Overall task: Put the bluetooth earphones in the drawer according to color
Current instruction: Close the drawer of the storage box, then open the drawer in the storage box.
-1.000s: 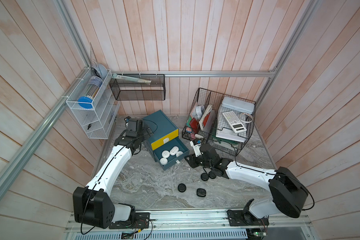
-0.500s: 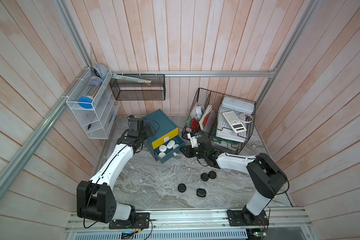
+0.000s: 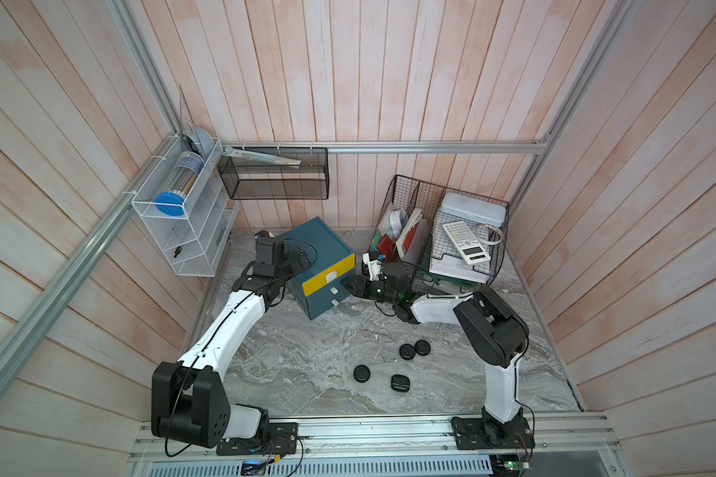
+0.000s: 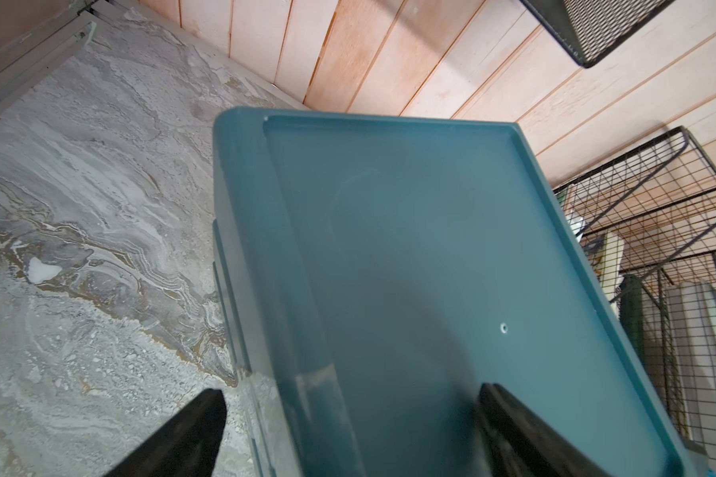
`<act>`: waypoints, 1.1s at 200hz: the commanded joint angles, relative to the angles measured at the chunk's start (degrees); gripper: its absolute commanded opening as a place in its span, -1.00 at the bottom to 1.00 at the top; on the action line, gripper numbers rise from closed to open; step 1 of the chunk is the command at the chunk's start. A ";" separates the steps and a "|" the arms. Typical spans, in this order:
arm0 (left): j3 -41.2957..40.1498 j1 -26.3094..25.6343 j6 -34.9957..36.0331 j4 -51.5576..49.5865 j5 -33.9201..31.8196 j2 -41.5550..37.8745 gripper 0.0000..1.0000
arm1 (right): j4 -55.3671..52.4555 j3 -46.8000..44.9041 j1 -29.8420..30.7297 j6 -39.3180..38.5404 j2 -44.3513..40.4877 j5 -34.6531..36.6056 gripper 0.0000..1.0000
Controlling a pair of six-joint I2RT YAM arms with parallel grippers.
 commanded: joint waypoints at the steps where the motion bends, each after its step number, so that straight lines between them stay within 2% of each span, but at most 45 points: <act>1: -1.65 -0.20 1.19 -2.24 2.73 -0.66 1.00 | 5.87 0.52 -0.15 4.15 0.81 -1.44 -0.24; 54: -4.07 -0.14 1.42 -0.56 0.66 -4.38 1.00 | 9.63 -10.22 -0.67 5.83 -5.48 0.02 -0.12; 93: -5.58 0.94 1.48 0.37 -0.10 -6.23 1.00 | 17.23 -14.05 -0.51 11.52 -1.85 -2.23 0.02; 138: -7.87 3.53 1.52 2.10 2.18 -6.80 1.00 | 21.91 -12.34 0.29 15.88 3.72 -3.57 0.16; 220: -10.61 4.54 0.90 4.17 3.97 -7.47 1.00 | 22.34 -6.82 1.93 19.11 9.94 -4.08 0.12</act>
